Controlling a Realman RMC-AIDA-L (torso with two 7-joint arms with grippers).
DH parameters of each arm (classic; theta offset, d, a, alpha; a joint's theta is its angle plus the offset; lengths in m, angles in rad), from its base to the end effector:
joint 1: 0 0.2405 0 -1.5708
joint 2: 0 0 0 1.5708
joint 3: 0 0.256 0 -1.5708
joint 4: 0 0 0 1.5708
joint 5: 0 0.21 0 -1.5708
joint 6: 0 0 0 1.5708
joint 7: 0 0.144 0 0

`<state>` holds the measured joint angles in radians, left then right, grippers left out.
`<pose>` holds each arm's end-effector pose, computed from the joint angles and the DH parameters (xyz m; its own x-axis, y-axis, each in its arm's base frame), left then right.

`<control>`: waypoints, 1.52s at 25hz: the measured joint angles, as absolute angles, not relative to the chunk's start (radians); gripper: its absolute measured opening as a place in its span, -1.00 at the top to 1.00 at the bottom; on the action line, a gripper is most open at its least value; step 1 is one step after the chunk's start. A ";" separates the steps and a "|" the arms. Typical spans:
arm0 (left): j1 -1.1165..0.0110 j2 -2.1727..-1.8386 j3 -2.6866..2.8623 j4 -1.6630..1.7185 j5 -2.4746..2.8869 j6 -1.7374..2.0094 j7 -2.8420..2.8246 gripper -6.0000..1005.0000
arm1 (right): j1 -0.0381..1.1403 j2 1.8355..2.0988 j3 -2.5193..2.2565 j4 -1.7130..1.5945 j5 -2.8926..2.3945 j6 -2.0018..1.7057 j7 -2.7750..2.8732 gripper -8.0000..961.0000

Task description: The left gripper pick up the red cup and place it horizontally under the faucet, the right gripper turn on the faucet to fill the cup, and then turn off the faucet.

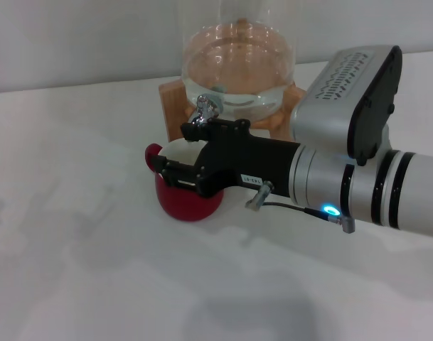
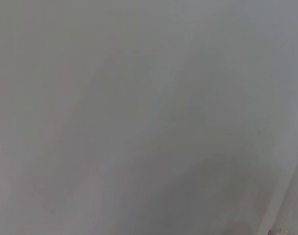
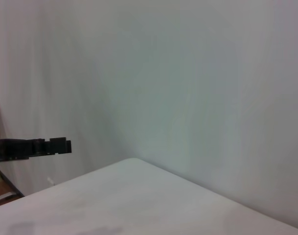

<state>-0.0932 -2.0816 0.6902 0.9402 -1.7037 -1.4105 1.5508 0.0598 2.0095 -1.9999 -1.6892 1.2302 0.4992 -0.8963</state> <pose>-0.3377 0.2681 0.1114 0.4434 0.2372 0.8644 0.8379 -0.4522 -0.3057 0.1149 0.2866 -0.0414 0.8080 -0.2298 -0.5425 -0.4957 -0.7629 -0.4151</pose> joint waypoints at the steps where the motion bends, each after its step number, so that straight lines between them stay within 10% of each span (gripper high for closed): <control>1: -0.093 -2.082 0.690 0.940 -1.704 -1.411 1.551 -0.73 | 0.060 2.009 -2.000 -1.688 1.230 0.499 -0.896 -0.36; 38: -0.093 -2.083 0.695 0.940 -1.706 -1.416 1.551 -0.72 | 0.063 2.009 -1.996 -1.683 1.230 0.494 -0.898 -0.36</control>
